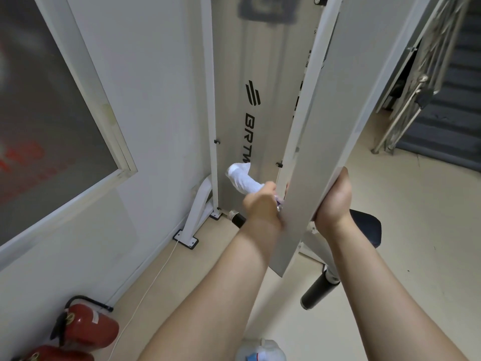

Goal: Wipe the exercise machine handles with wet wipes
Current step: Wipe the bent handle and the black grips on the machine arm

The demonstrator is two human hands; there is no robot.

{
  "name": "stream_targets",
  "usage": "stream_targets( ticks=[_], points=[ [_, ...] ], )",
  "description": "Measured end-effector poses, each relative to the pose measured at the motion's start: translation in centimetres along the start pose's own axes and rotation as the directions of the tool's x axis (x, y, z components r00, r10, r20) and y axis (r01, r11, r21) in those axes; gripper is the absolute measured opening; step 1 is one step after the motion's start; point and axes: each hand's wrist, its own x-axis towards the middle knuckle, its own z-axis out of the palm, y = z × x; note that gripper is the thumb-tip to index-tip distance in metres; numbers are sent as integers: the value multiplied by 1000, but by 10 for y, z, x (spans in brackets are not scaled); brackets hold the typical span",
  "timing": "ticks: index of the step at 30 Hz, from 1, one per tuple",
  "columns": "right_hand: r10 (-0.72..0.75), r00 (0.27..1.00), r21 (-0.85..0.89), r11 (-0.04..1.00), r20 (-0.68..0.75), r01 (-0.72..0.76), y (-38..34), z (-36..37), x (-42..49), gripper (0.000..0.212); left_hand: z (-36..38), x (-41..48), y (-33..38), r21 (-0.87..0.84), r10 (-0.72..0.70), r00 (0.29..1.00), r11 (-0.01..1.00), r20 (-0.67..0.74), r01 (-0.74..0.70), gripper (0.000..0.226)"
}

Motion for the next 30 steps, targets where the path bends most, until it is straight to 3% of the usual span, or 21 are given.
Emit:
stream_targets(
  ticks=[2, 4, 6, 8, 9, 12, 15, 19, 27, 28, 30],
  points=[
    [-6, 1000, -13, 1000, 13, 7, 1, 2, -3, 47, -5, 0, -8, 5, -28, 999, 1000, 30, 28, 37],
    [-16, 1000, -40, 999, 9, 17, 1, 4, -5, 40, -13, 1, 1, -17, -61, 987, 998, 150, 65, 36],
    [-20, 1000, -78, 997, 12, 21, 2, 8, -6, 37, -23, 14, 15, -158, -60, 964, 982, 259, 104, 45],
    [-22, 1000, -99, 995, 13, 23, 5, 14, -4, 43, -31, 25, 25, -380, 27, 937, 918, 348, 115, 44],
    [-31, 999, -108, 994, 13, 32, 8, 16, -4, 46, -34, 30, 26, -469, 91, 911, 875, 403, 120, 41],
    [-89, 996, -98, 991, 22, 90, 13, 23, -5, 44, -41, 40, 25, -626, 292, 740, 750, 605, 215, 31],
    [-94, 996, -72, 993, 6, 94, 14, 25, -7, 46, -45, 45, 27, -600, 275, 696, 750, 664, 277, 22],
    [-35, 999, -86, 996, 8, 36, 8, 23, -5, 53, -47, 46, 33, -569, 212, 751, 782, 625, 253, 19],
    [-31, 999, -44, 999, -18, 30, 7, 19, 0, 40, -37, 48, 31, -576, 214, 795, 793, 568, 198, 28],
    [-27, 1000, -38, 999, -16, 27, 7, 18, 1, 38, -32, 42, 26, -574, 182, 814, 791, 552, 213, 31],
    [-26, 1000, -35, 999, -6, 25, 7, 15, 1, 37, -24, 27, 29, -522, 34, 941, 839, 337, 157, 36]
  ],
)
